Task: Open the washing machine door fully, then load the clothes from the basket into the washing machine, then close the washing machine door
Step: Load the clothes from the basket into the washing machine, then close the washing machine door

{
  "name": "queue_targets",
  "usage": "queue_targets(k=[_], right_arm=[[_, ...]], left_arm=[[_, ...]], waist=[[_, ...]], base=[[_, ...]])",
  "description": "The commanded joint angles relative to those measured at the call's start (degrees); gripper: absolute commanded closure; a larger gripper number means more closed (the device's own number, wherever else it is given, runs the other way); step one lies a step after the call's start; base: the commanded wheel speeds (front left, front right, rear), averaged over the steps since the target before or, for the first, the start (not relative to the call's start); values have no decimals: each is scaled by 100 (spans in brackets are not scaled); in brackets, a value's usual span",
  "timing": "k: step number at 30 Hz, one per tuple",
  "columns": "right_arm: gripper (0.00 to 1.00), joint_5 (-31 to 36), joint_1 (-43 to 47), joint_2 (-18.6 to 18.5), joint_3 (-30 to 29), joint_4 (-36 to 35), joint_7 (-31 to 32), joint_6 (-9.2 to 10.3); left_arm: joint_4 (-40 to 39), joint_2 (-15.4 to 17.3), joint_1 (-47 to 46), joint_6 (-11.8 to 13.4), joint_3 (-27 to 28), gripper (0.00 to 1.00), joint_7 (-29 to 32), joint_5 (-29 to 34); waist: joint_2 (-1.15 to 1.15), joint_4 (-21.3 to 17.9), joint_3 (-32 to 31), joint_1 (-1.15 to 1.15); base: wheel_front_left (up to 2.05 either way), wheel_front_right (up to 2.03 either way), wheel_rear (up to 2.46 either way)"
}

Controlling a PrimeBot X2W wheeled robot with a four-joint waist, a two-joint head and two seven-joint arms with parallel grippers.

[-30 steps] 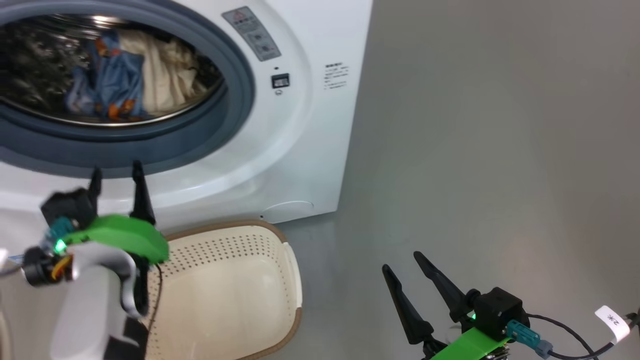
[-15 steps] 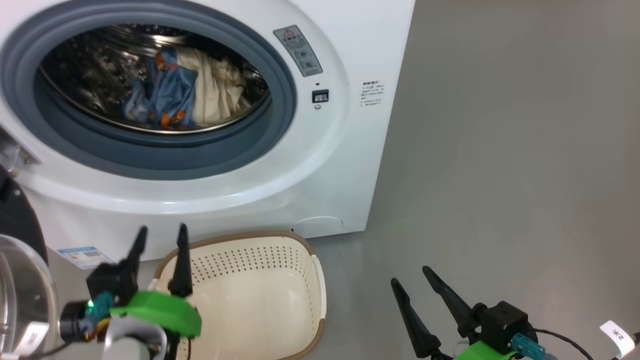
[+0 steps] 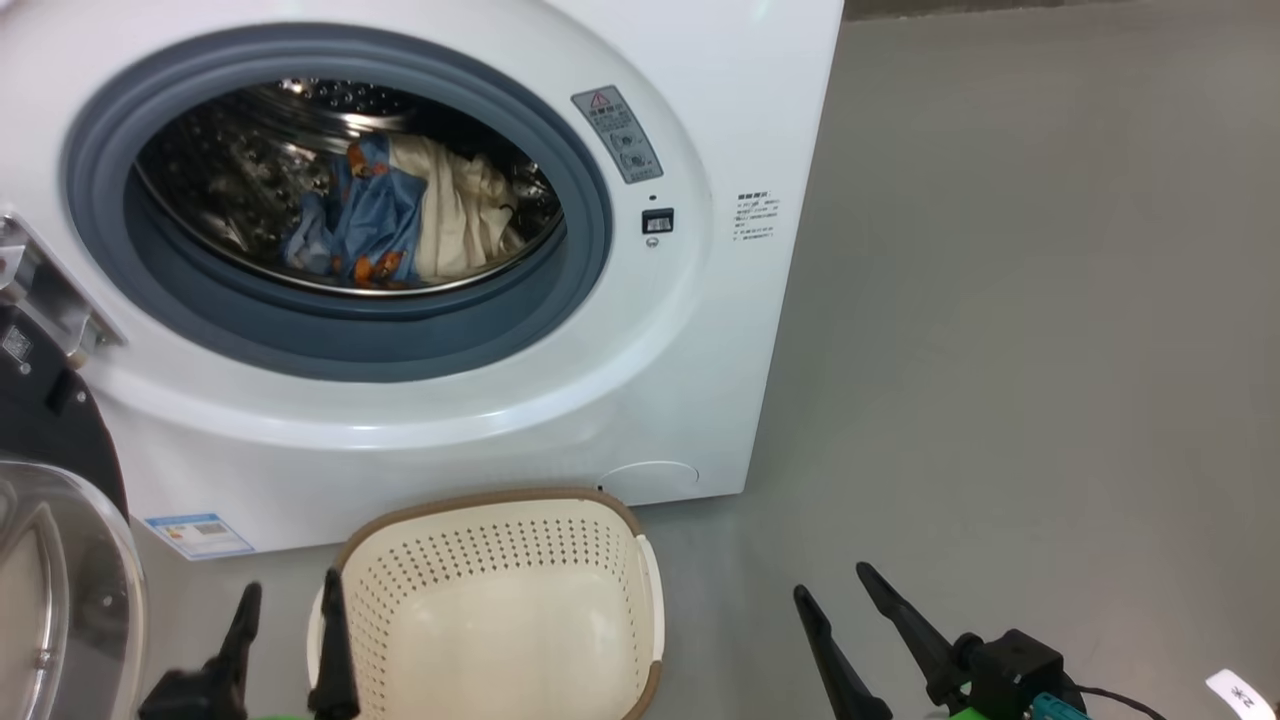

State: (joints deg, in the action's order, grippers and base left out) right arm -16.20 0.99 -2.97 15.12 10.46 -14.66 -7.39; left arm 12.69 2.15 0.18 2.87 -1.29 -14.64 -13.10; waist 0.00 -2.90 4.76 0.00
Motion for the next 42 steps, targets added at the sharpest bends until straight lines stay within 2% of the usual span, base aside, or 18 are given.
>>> queue_targets(k=[1, 12, 32, 42], right_arm=[[0, 93, -18, -12, 94, -137, -34, -10], [0, 89, 247, -153, -49, -203, -34, -10], [0, 103, 315, -216, -124, -247, -34, -10], [0, 265, 388, -223, -453, -284, -34, -10]], left_arm=[[-223, 74, 21, 34, 232, 0, -36, 14], [-464, 74, 656, 48, 346, 0, -36, -129], [-455, 73, 722, 105, 367, 0, -36, -285], [-438, 73, 740, 94, 407, 0, -36, -307]], waist=[[0, -12, -58, 0], [0, -63, -385, 0], [0, -200, -475, 0], [0, -167, -479, 0]], base=[[0, 0, 0], [0, 0, 0], [0, 0, 0], [0, 0, 0]])
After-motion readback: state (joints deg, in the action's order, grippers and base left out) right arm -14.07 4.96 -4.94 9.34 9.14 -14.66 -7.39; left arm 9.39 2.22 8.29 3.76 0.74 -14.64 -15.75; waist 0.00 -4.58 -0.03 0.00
